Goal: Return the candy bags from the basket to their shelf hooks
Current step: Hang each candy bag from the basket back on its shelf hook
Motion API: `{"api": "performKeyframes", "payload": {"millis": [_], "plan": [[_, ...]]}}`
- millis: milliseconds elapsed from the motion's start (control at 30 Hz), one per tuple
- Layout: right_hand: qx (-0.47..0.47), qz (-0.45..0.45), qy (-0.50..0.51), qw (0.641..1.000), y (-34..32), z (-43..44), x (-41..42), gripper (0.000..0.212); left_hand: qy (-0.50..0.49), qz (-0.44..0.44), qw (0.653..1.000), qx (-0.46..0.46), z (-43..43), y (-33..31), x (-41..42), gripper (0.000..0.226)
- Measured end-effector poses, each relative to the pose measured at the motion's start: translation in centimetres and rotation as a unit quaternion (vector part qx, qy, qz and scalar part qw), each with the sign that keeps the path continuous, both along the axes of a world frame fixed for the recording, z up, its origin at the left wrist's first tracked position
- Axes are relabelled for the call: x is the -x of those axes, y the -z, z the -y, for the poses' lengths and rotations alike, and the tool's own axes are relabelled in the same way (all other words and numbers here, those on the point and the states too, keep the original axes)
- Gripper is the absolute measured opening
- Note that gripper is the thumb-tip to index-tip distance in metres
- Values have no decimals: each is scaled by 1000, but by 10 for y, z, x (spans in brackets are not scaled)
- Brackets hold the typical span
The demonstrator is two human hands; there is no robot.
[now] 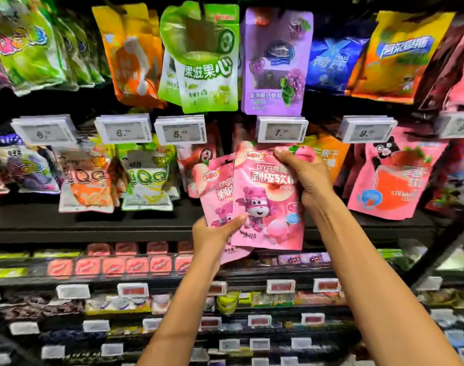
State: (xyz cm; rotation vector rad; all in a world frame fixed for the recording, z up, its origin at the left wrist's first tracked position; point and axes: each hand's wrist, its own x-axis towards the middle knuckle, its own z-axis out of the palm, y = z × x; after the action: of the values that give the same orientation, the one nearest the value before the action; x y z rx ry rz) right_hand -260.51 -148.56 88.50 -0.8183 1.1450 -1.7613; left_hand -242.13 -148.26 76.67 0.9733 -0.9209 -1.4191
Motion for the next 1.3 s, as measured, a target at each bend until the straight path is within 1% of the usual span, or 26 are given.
{"api": "performKeyframes", "payload": {"millis": [67, 133, 233, 300, 367, 467, 567, 600, 667, 700, 733, 833, 900, 1000, 1100, 1233, 1300], "plan": [[20, -3, -4, 1000, -1, 7, 2, 28, -7, -2, 1000, 7, 7, -4, 1, 63], [31, -6, 0, 1000, -2, 13, 5, 19, -7, -2, 1000, 17, 13, -6, 2, 56], [23, -20, 12, 999, -2, 19, 8, 29, 0, 3, 1000, 26, 21, -6, 1, 45], [17, -31, 12, 999, -1, 20, 8, 36, 2, 2, 1000, 28, 24, -5, 0, 51], [26, -37, 2, 999, -1, 20, 8, 36, 9, 8, 1000, 28, 26, -3, -1, 58], [50, -35, -15, 998, 1, 17, 6, 30, 30, 16, 999, 37, 24, 2, -3, 55], [69, -30, -23, 997, 3, 17, 8, 29, 49, 10, 998, 44, 24, 2, -4, 52], [68, -27, -27, 997, 4, 17, 9, 32, 53, 11, 997, 46, 24, 1, -4, 52], [61, -22, -24, 998, 3, 17, 11, 49, 58, 19, 997, 51, 25, -1, -3, 49], [61, -21, -19, 998, 3, 17, 11, 54, 59, 21, 997, 53, 26, -2, -2, 46], [64, -20, -15, 998, 3, 18, 11, 53, 60, 22, 997, 52, 26, -4, -2, 45], [74, -18, 2, 997, 2, 20, 9, 33, 63, 20, 997, 46, 25, -4, -1, 42], [68, -24, 16, 997, 3, 21, 8, 27, 59, 20, 997, 40, 25, -5, -2, 41], [56, -30, 20, 998, 2, 20, 6, 26, 61, 19, 997, 34, 24, -4, -4, 43], [49, -28, 0, 998, 2, 15, 4, 30, 70, 22, 997, 28, 21, 1, -7, 46], [39, -26, -18, 999, 4, 8, 1, 38, 73, 34, 997, 12, 15, 8, -11, 58], [42, -21, -25, 999, 6, 5, 1, 35, 75, 25, 997, 5, 12, 10, -13, 55]]}}
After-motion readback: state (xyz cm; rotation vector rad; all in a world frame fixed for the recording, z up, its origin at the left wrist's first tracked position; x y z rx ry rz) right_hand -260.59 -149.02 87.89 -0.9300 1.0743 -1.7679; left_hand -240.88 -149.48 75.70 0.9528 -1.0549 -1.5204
